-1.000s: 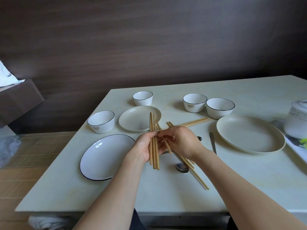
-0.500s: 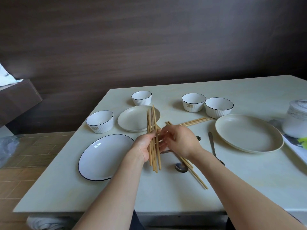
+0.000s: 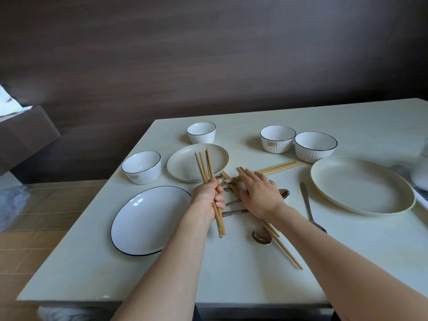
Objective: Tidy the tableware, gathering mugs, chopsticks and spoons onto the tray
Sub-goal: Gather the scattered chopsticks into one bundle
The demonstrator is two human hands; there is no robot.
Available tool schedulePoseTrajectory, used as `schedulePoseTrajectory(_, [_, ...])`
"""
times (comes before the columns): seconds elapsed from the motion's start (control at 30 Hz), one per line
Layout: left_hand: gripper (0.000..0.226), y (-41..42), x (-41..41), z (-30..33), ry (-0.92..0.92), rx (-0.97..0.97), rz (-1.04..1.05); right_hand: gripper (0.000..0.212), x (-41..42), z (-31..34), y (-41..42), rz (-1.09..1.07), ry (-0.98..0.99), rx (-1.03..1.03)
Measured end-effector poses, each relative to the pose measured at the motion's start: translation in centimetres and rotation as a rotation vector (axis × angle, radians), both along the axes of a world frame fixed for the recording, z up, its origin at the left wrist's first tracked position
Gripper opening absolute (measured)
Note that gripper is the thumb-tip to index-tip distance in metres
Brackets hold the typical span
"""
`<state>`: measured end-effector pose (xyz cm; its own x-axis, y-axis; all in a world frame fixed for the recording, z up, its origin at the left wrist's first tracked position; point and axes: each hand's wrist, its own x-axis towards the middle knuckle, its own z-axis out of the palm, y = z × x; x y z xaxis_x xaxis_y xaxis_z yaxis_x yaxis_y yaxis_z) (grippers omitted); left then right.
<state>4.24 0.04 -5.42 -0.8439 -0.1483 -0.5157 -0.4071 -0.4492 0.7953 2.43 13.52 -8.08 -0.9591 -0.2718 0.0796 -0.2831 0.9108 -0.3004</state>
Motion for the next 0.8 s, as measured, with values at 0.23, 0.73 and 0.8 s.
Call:
schedulePoseTrajectory(0.23, [0.025, 0.0, -0.6, -0.3, -0.015, 0.025, 0.019, 0.046, -0.9, -0.4, -0.3, 0.036, -0.031, 0.049])
schedulePoseTrajectory(0.73, [0.026, 0.0, 0.4, -0.3, -0.014, 0.031, 0.011, 0.048, 0.0, 0.7, 2.2, 0.013, -0.073, 0.016])
schedulePoseTrajectory(0.8, [0.025, 0.0, 0.5, -0.1, -0.020, 0.023, 0.002, 0.046, 0.2, 0.9, 2.2, 0.044, -0.031, 0.029])
